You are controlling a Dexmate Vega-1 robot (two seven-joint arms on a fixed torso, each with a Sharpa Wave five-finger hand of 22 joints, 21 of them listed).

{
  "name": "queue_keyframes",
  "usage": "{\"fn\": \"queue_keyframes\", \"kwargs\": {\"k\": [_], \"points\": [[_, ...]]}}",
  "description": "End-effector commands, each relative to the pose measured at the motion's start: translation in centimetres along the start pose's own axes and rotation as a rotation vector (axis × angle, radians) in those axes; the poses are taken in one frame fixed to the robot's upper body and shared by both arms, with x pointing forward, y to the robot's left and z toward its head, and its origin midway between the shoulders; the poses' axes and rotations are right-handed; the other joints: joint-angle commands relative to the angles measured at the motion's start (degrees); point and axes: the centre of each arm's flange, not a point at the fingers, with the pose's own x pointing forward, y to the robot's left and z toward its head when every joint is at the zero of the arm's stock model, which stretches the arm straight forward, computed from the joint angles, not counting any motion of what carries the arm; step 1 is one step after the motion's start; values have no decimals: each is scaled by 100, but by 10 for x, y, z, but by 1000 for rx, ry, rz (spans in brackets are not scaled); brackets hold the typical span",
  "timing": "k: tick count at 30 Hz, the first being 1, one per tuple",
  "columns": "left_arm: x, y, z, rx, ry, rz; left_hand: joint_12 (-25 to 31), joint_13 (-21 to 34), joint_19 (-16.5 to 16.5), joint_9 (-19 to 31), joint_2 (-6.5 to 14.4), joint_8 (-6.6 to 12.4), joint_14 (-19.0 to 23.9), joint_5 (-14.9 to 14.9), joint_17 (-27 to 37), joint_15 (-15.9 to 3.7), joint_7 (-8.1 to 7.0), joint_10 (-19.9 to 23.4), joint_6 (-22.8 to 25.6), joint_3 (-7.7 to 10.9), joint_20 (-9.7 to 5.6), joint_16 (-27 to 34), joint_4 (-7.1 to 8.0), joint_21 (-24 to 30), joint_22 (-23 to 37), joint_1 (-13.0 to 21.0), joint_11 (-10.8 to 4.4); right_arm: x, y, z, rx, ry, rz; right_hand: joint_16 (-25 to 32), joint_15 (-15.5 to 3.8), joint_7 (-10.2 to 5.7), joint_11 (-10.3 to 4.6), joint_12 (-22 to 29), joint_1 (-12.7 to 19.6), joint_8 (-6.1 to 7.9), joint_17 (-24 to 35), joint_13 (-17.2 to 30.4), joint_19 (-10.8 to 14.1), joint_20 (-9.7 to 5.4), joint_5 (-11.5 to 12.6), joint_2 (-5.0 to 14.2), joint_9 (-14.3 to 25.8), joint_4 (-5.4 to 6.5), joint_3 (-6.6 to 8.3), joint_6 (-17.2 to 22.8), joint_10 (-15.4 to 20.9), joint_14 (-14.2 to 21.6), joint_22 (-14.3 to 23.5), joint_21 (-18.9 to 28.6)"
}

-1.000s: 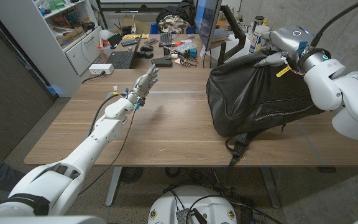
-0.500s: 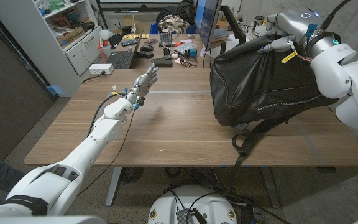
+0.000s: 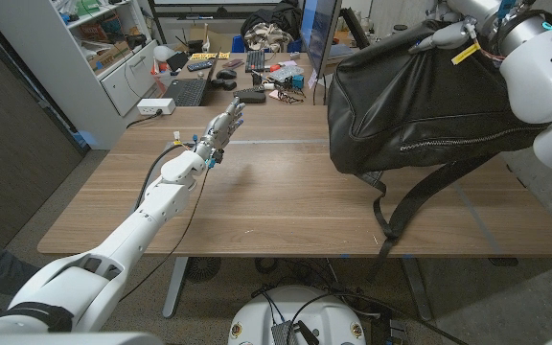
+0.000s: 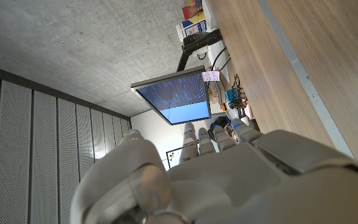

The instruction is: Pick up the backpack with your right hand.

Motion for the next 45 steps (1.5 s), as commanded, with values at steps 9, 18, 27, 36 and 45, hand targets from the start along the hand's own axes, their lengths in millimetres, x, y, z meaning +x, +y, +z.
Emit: {"fn": "queue_keyframes", "kwargs": {"k": [9, 18, 27, 36, 45], "points": [[-1, -2, 3, -4, -16, 5, 15, 30, -48, 16, 18, -4, -37, -13, 19, 0, 44, -28, 17, -4, -10, 18, 13, 38, 19, 50, 8, 22, -64, -14, 62, 20, -43, 64, -214, -81, 10, -7, 1093, 608, 0, 32, -9, -488, 33, 1210, 4686, 33, -16, 84, 37, 31, 42, 83], [0, 0, 1, -4, -9, 6, 13, 30, -51, 16, 19, -3, -41, -15, 19, 0, 50, -33, 21, -3, -13, 17, 14, 38, 19, 52, 13, 22, -65, -14, 64, 23, -45, 77, -216, -79, 10, -8, 1095, 607, -1, 31, -11, -489, 32, 1212, 4686, 38, -25, 82, 36, 30, 38, 88], [-1, 3, -1, -8, -6, 8, 12, 30, -57, 16, 20, -2, -40, -17, 19, 5, 43, -38, 24, -2, -20, 19, 16, 37, 19, 53, 10, 24, -65, -12, 63, 28, -44, 83, -214, -79, 9, -8, 1102, 606, -1, 31, -27, -489, 32, 1210, 4686, 37, -30, 78, 37, 29, 36, 85], [-3, 6, -2, -8, -4, 10, 12, 30, -56, 16, 20, -3, -41, -19, 19, 3, 44, -38, 23, -2, -16, 19, 18, 38, 19, 54, 7, 26, -64, -7, 64, 20, -42, 89, -215, -82, 11, -8, 1101, 606, -2, 31, -21, -489, 33, 1213, 4685, 43, -38, 79, 39, 24, 37, 94], [-3, 8, -3, -10, -2, 11, 13, 30, -58, 16, 21, -4, -38, -21, 19, 0, 41, -39, 21, -1, -18, 21, 19, 39, 19, 56, -4, 28, -63, -5, 63, 21, -39, 96, -214, -80, 9, -8, 1109, 604, -4, 32, -27, -489, 33, 1218, 4685, 44, -42, 73, 39, 27, 40, 99]]}}
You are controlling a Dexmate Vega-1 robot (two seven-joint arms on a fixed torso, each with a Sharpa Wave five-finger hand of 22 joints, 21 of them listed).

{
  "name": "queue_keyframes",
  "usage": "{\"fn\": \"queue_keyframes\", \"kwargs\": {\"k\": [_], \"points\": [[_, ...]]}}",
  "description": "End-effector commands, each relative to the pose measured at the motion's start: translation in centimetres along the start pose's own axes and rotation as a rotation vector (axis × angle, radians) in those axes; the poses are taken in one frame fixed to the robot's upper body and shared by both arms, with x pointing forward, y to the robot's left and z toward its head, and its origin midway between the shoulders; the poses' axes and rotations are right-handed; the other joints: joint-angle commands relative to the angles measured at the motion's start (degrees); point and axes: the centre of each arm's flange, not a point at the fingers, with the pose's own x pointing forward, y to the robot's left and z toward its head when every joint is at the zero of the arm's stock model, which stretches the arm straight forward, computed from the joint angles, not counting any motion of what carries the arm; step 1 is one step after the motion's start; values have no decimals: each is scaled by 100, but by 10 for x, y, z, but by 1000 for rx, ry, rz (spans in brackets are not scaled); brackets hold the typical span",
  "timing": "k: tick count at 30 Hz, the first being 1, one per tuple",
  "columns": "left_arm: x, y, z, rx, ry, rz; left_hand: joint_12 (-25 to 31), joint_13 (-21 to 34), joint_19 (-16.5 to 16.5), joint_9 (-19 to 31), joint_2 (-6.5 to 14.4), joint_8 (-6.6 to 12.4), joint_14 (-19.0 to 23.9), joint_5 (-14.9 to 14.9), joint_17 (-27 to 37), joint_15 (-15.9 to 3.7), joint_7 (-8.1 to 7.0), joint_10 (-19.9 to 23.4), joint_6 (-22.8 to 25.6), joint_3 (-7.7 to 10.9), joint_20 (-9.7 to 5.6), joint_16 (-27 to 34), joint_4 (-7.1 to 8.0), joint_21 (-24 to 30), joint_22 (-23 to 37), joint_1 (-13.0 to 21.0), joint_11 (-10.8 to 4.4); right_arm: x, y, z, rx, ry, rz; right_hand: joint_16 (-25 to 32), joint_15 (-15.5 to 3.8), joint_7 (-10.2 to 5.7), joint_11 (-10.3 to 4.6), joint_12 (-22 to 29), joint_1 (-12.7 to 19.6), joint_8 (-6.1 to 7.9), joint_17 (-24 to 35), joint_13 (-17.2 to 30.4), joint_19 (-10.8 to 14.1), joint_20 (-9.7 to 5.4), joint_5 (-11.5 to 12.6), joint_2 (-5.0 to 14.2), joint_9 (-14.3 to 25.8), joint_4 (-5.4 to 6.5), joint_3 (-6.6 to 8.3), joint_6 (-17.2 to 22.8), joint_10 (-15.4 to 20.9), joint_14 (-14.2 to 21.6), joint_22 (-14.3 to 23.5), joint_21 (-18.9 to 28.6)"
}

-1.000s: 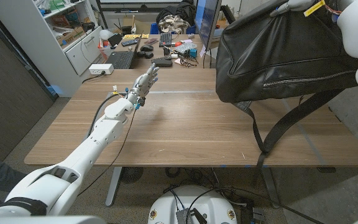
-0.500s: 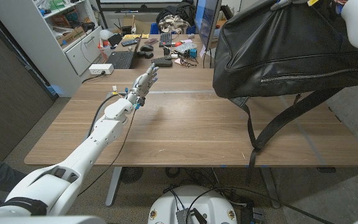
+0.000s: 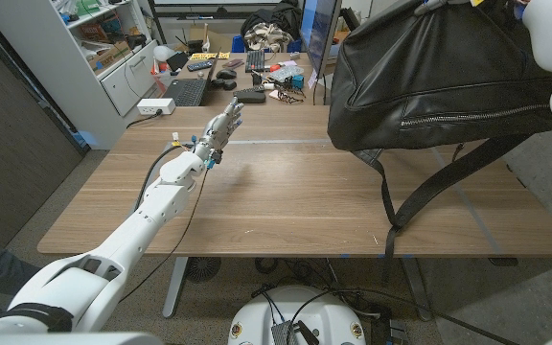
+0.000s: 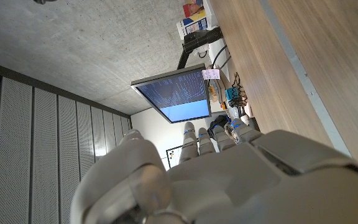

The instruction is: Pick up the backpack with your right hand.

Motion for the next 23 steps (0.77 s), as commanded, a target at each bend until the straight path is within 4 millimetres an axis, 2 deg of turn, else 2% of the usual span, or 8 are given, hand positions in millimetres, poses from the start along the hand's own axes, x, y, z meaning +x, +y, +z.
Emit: {"fn": "queue_keyframes", "kwargs": {"k": [1, 23], "points": [[-1, 4, -1, -3, 3, 2, 12, 30, -59, 16, 21, -3, -38, 1, 19, 4, 30, -40, 10, -1, -21, 21, 19, 39, 19, 56, -2, 2, 1, 4, 1, -1, -2, 52, -214, -80, 9, -8, 1109, 275, -4, 32, -26, -489, 29, 1219, 4685, 0, 7, 73, 39, 27, 14, 56], [0, 4, -1, 4, 8, 0, 15, 30, -61, 16, 23, -4, -34, -3, 19, 1, 26, -36, 9, 1, -19, 23, 22, 40, 19, 60, 10, 2, 15, 2, 9, 0, 25, 69, -214, -85, 11, -9, 1101, 278, -5, 31, -50, -488, 26, 1226, 4685, 21, -19, 92, 38, 27, 16, 68]]}}
